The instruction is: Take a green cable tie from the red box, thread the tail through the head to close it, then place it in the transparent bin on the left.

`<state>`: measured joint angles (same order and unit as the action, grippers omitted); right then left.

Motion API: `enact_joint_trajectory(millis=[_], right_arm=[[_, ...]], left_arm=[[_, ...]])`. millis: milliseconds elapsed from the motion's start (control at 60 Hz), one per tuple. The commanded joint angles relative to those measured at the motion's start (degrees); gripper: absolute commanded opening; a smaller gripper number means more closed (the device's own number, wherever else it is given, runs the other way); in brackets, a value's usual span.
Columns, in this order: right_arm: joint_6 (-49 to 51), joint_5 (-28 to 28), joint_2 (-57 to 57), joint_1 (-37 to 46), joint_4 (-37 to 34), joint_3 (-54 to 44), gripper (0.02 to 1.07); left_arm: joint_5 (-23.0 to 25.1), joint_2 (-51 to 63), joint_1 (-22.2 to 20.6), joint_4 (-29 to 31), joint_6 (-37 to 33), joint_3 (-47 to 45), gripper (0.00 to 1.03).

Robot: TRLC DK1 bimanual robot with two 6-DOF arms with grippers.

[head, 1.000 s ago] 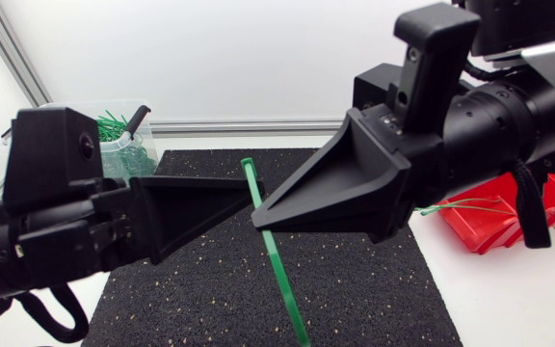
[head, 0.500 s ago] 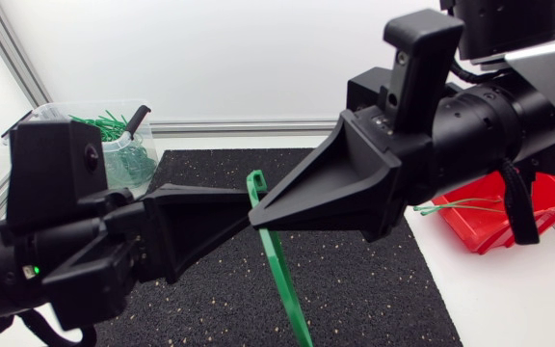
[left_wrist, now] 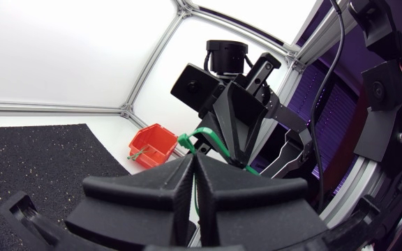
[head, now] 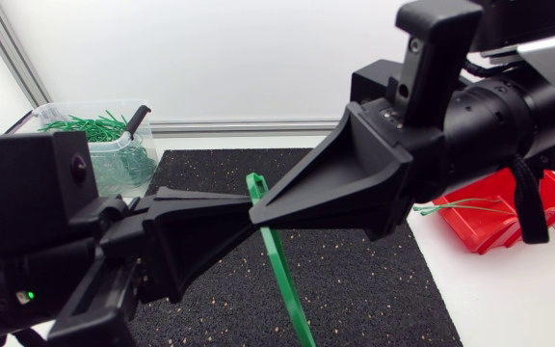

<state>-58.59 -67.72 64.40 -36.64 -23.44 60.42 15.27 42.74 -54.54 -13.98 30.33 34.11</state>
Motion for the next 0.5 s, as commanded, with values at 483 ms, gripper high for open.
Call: enact_joint_trajectory(millis=[483], right_arm=[[-1.53, 1.1, -1.03, 1.05, -3.01, -1.36, 0.08]], left_arm=[[0.9, -2.14, 2.16, -1.67, -2.47, -0.62, 0.04]])
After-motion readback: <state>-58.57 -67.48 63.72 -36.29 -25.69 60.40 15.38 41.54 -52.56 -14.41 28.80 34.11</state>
